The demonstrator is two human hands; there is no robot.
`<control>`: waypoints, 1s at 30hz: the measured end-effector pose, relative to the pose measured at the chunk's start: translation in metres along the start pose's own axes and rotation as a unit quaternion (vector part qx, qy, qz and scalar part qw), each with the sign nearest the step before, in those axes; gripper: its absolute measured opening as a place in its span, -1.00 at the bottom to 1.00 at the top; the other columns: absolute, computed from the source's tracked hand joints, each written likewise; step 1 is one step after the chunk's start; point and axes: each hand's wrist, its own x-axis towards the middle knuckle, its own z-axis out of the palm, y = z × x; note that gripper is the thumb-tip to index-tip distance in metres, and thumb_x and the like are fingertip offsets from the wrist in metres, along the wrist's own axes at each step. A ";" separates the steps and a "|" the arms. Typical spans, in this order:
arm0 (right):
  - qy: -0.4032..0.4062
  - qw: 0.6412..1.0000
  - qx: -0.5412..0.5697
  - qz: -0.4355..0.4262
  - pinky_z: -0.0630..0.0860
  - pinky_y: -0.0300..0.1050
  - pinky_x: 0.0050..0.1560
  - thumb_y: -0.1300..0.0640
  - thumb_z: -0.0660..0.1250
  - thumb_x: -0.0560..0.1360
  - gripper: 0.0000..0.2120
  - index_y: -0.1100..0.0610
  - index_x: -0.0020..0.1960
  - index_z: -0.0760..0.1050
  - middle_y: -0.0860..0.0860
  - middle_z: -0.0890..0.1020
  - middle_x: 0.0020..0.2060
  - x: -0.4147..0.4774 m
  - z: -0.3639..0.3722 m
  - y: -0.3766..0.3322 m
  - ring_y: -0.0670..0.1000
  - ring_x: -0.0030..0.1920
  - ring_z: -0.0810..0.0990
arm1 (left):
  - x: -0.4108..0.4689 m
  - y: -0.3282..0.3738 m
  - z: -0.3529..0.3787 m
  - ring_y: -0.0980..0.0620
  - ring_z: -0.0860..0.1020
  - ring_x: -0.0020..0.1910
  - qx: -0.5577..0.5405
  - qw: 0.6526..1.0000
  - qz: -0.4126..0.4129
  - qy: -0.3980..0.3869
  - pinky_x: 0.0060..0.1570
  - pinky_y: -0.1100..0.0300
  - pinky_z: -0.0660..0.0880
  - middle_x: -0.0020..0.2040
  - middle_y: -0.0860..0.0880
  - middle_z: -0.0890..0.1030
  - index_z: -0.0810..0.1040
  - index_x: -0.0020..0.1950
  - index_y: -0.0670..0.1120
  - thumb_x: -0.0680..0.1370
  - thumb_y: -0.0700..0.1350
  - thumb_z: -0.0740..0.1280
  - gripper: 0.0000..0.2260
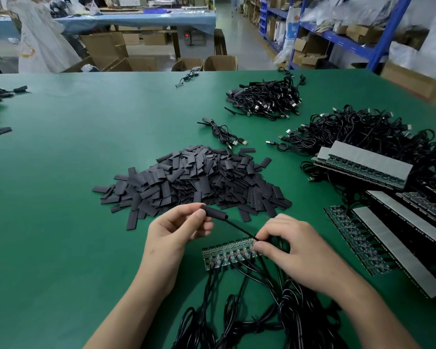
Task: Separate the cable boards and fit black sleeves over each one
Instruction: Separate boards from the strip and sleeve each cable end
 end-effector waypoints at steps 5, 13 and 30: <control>0.081 0.984 0.161 0.012 0.52 -0.07 0.18 -0.08 0.42 0.53 -0.89 -0.12 -0.14 0.68 -0.13 0.71 -0.08 -0.002 -0.010 0.001 -0.10 0.05 0.67 | -0.002 -0.002 -0.005 0.15 0.66 -0.07 0.293 0.950 0.086 -0.066 -0.03 0.32 0.55 0.01 0.09 0.72 0.70 0.14 0.08 0.49 0.13 0.50 -0.73; 0.222 0.942 0.251 0.027 0.63 -0.05 0.16 -0.05 0.34 0.56 -0.85 -0.08 -0.02 0.69 0.06 0.72 -0.21 0.001 -0.017 0.009 -0.01 -0.01 0.72 | -0.007 -0.002 -0.006 0.29 0.40 0.15 0.587 0.776 0.143 -0.180 0.23 0.21 0.37 0.04 0.31 0.45 0.64 0.23 0.25 0.37 0.58 0.25 -0.39; 0.180 0.970 -0.163 0.020 0.48 0.00 0.36 -0.07 0.37 0.63 -0.61 0.12 0.36 0.61 0.06 0.67 0.28 0.268 -0.093 -0.036 0.08 0.28 0.62 | -0.007 0.006 -0.012 0.26 0.48 0.13 0.565 0.790 0.126 -0.201 0.20 0.18 0.42 0.05 0.29 0.53 0.55 0.16 0.21 0.41 0.27 0.42 -0.64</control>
